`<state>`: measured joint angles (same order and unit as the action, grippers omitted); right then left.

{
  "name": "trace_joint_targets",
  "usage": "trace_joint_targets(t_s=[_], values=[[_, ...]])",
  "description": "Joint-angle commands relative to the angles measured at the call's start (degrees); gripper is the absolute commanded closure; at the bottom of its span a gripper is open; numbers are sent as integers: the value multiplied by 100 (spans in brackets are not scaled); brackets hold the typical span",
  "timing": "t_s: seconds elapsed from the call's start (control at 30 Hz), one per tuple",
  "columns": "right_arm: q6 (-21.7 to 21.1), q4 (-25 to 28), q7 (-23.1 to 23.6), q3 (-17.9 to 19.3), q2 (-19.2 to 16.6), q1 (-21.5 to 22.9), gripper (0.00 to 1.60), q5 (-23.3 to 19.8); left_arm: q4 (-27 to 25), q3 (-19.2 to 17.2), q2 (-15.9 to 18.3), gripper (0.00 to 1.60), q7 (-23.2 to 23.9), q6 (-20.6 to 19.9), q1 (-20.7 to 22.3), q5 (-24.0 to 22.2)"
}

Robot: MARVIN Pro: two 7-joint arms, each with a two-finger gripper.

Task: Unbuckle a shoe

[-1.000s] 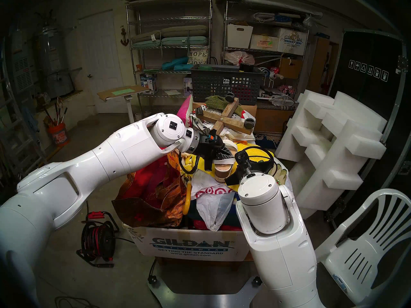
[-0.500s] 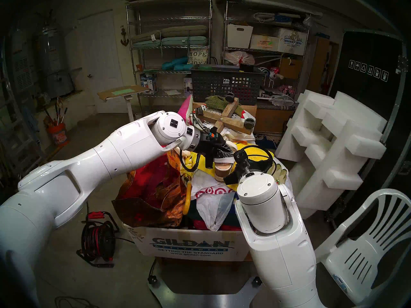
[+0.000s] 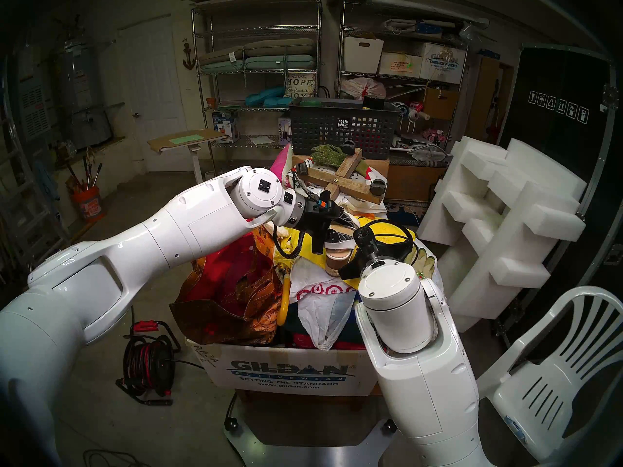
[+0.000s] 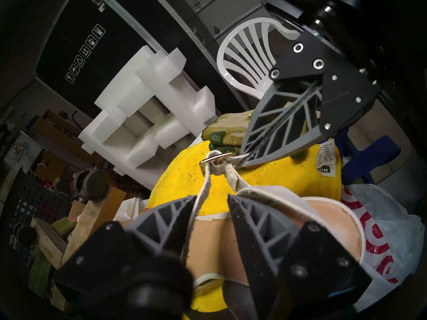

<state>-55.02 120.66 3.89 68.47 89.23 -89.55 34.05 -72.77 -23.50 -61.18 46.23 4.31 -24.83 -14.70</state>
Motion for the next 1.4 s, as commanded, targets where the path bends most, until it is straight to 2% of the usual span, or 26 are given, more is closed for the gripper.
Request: trace_joint_targets(t_s=[0.0,0.37,0.43,0.77,1.23,1.37], values=[[2,138,40,27,39,59,160,20,54,-75,-90,60,-35,166,184,86],[2,167,109,72,35,25,160,46,206,-106,-206,70,-31,398,248,213],[2,175,126,77,34,22,160,56,225,-107,-241,80,-1,421,261,208],[2,197,232,93,32,18,160,109,313,-67,-379,77,210,694,267,194],[2,195,310,86,36,31,160,161,381,-97,-433,70,191,722,259,231],[2,188,304,71,40,42,160,157,387,-90,-427,82,191,738,265,233]])
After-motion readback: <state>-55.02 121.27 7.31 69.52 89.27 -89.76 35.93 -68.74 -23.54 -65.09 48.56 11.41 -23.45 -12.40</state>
